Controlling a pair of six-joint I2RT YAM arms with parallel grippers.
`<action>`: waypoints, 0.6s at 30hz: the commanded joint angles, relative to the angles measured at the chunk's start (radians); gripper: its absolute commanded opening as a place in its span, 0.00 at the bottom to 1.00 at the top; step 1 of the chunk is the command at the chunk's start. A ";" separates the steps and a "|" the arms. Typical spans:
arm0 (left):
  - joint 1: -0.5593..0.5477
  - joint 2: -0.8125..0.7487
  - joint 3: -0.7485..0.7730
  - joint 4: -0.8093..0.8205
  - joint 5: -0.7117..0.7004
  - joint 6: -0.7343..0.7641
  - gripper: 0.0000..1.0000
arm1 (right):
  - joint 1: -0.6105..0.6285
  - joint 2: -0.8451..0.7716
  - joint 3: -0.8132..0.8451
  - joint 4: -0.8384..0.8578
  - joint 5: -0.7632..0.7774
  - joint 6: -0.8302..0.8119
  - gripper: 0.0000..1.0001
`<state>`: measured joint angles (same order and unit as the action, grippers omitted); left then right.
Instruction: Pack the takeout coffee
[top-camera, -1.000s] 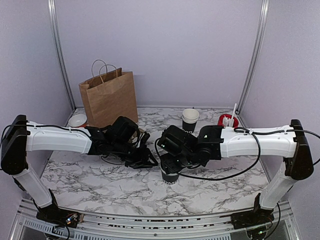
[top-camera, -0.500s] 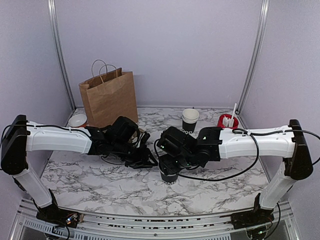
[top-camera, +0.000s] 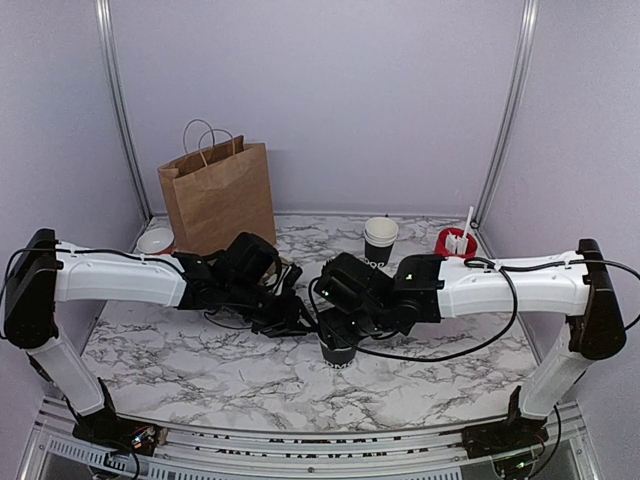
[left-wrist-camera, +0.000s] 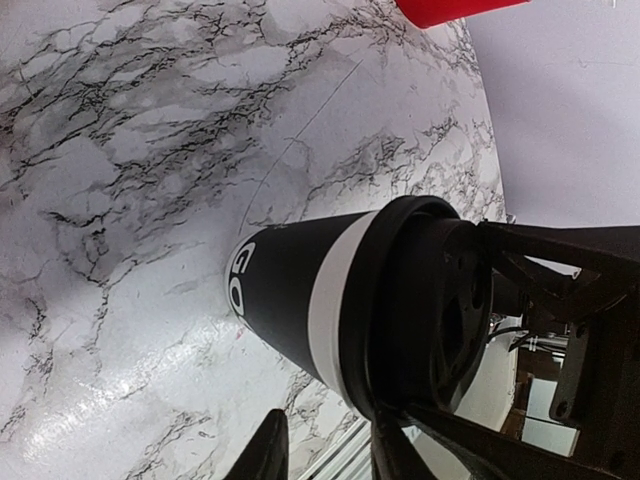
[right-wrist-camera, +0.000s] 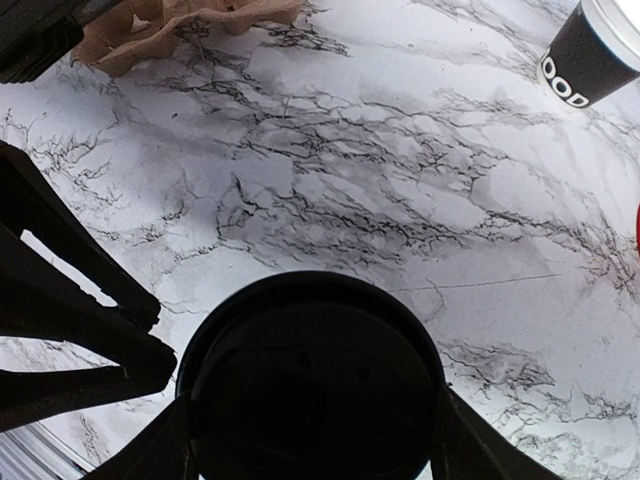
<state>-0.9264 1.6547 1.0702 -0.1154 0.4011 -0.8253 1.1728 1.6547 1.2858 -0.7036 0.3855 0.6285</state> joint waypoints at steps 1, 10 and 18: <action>-0.012 0.030 0.045 0.016 0.013 0.015 0.29 | -0.006 0.025 -0.021 -0.024 -0.029 0.009 0.73; -0.015 0.064 0.057 0.007 -0.015 0.025 0.29 | -0.004 0.027 -0.025 -0.020 -0.033 0.011 0.73; -0.024 0.082 0.057 -0.074 -0.099 0.064 0.26 | 0.008 0.034 -0.023 -0.015 -0.028 0.014 0.73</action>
<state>-0.9360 1.7012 1.1168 -0.1104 0.3733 -0.8013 1.1732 1.6547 1.2835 -0.7040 0.3847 0.6369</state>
